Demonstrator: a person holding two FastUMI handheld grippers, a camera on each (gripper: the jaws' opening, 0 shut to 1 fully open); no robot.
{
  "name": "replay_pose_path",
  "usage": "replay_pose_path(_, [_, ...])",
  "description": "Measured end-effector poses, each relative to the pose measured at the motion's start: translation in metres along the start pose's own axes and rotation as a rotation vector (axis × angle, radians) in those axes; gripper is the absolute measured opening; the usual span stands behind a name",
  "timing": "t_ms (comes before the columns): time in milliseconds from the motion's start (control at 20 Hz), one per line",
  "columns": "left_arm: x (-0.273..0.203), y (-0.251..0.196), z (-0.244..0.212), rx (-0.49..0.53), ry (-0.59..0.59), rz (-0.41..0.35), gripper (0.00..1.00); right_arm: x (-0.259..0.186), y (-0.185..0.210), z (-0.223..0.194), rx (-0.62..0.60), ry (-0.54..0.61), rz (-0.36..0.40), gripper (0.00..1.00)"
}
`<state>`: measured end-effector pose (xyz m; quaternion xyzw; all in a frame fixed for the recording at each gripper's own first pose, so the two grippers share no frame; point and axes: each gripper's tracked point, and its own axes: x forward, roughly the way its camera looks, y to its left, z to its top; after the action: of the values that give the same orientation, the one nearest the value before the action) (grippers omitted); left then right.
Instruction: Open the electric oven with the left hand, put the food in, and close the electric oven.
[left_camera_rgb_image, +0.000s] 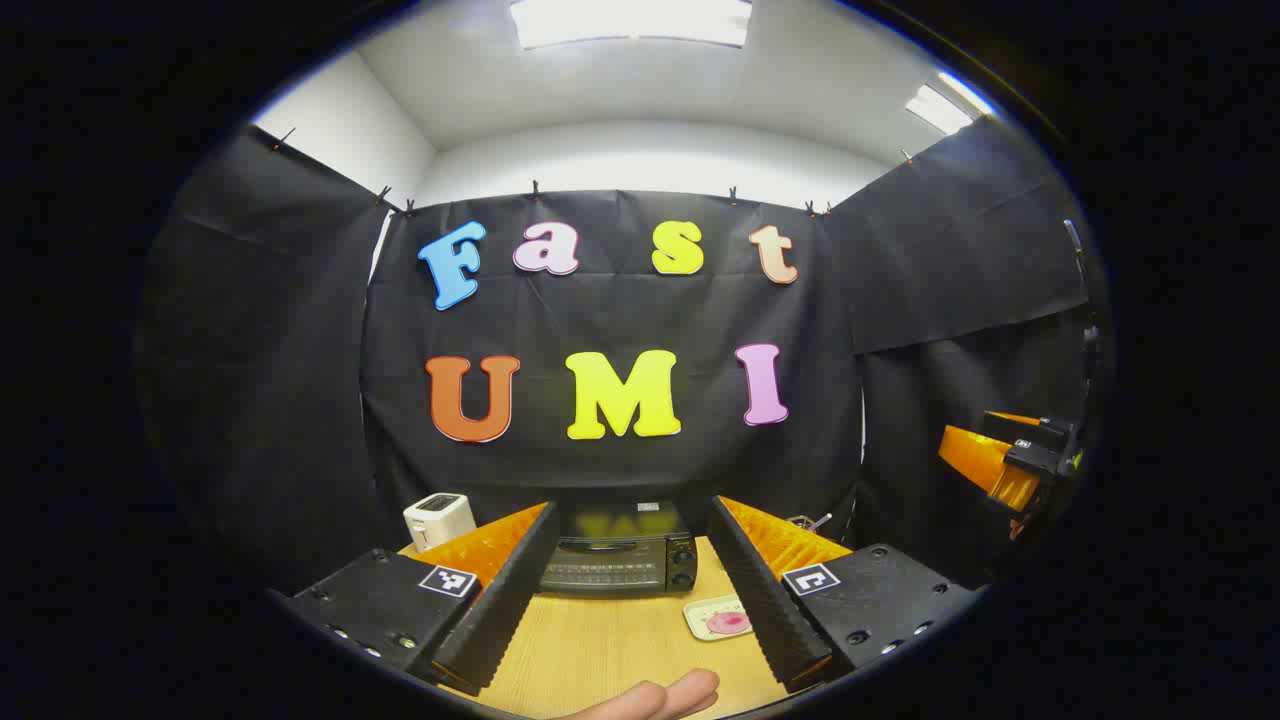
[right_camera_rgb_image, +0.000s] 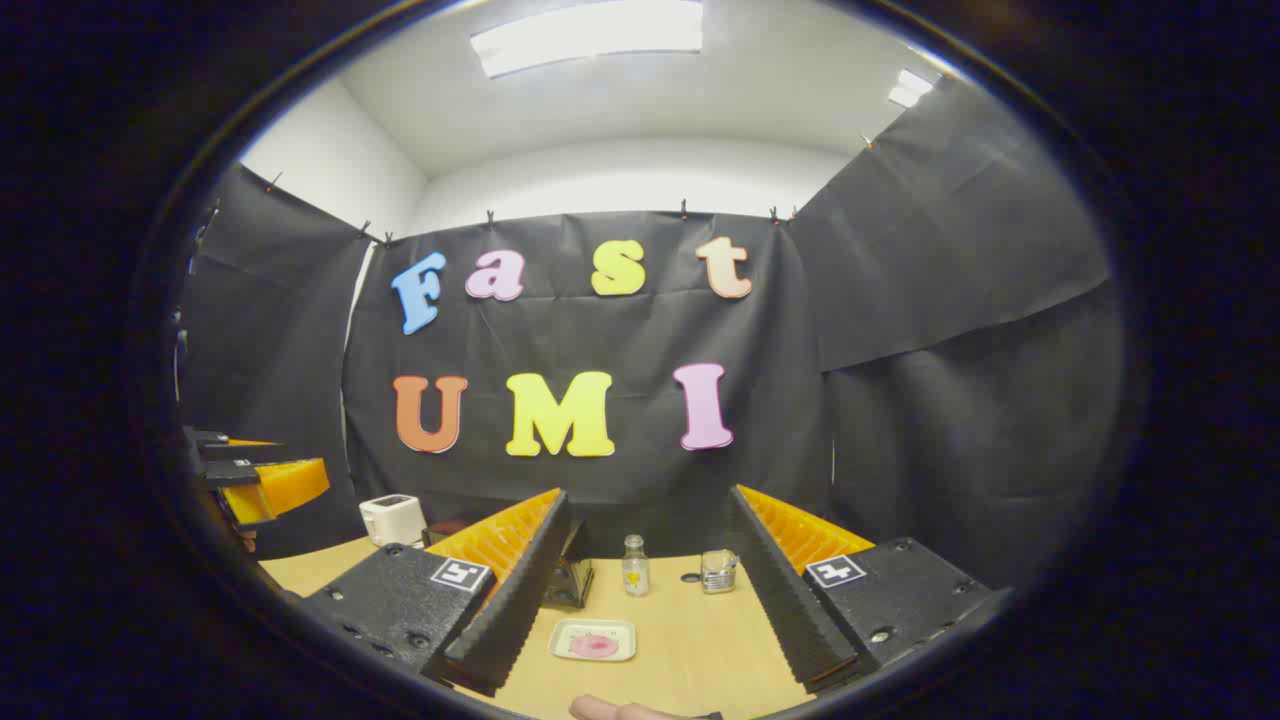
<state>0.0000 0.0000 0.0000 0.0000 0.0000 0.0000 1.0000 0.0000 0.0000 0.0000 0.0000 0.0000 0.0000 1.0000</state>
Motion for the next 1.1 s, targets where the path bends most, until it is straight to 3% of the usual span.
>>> replay_pose_path(350, [0.008, 0.026, -0.007, -0.023, 0.012, 0.037, 0.95, 0.009, -0.008, -0.009, 0.034, 0.043, -0.023, 1.00])
replay_pose_path(450, [0.011, 0.031, -0.010, -0.037, 0.019, 0.037, 0.95, 0.015, -0.007, -0.014, 0.041, 0.058, -0.022, 0.94])
replay_pose_path(750, [0.026, 0.034, -0.022, -0.061, 0.036, -0.017, 0.95, 0.027, -0.007, -0.027, 0.074, 0.084, -0.013, 0.95])
replay_pose_path(900, [0.046, 0.037, -0.038, -0.060, 0.079, -0.021, 0.95, 0.034, -0.010, -0.032, 0.072, 0.084, -0.015, 0.99])
replay_pose_path(950, [0.056, 0.038, -0.046, -0.063, 0.103, -0.029, 0.95, 0.036, -0.012, -0.035, 0.073, 0.081, -0.016, 0.95])
replay_pose_path(1100, [0.091, 0.040, -0.069, -0.086, 0.157, -0.042, 0.95, 0.044, -0.014, -0.045, 0.095, 0.088, -0.011, 0.95])
